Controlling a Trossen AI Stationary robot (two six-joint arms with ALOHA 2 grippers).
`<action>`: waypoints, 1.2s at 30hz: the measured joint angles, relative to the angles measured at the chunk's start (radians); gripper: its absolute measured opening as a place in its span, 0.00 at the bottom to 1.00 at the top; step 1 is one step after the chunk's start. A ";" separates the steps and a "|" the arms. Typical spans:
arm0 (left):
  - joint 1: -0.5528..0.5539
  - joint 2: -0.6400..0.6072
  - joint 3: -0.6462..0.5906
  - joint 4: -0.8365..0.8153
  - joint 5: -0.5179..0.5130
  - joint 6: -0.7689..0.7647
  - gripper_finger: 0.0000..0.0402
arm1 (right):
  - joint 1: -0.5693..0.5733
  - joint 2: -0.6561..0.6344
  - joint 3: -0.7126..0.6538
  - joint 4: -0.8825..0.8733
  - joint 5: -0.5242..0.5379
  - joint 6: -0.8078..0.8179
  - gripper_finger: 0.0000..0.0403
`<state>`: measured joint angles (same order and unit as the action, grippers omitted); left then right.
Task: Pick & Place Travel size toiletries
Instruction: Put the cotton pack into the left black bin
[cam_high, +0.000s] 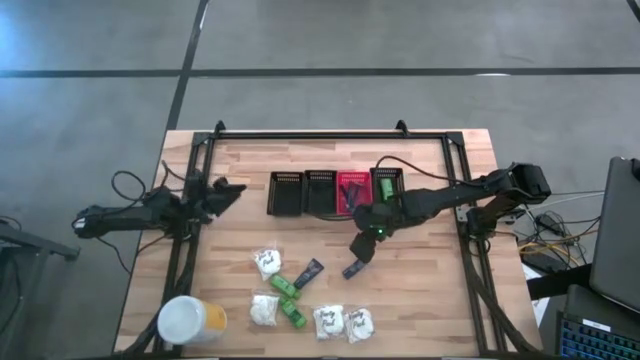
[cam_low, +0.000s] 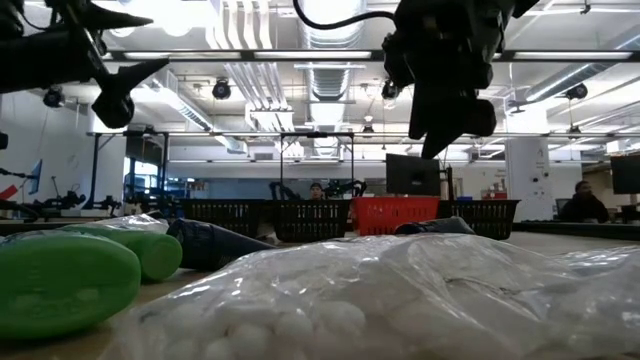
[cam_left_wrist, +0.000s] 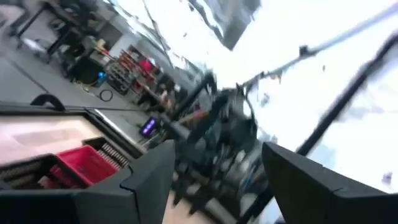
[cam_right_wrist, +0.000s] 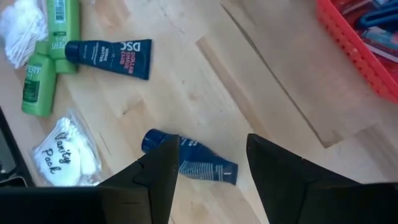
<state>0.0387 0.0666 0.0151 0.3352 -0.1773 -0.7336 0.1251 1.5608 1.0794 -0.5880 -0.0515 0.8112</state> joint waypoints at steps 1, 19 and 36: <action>0.000 0.000 0.000 0.026 -0.032 -0.044 0.62 | 0.002 0.000 0.000 0.000 0.000 0.006 0.44; -0.005 0.126 0.030 -0.219 0.033 -0.435 0.62 | 0.015 0.000 0.000 0.003 0.001 0.028 0.48; -0.172 0.588 0.215 -0.632 0.163 -0.349 0.62 | 0.014 0.000 0.000 0.002 0.029 0.024 0.45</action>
<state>-0.1337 0.6547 0.2299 -0.2971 -0.0139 -1.0824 0.1394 1.5612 1.0790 -0.5861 -0.0227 0.8355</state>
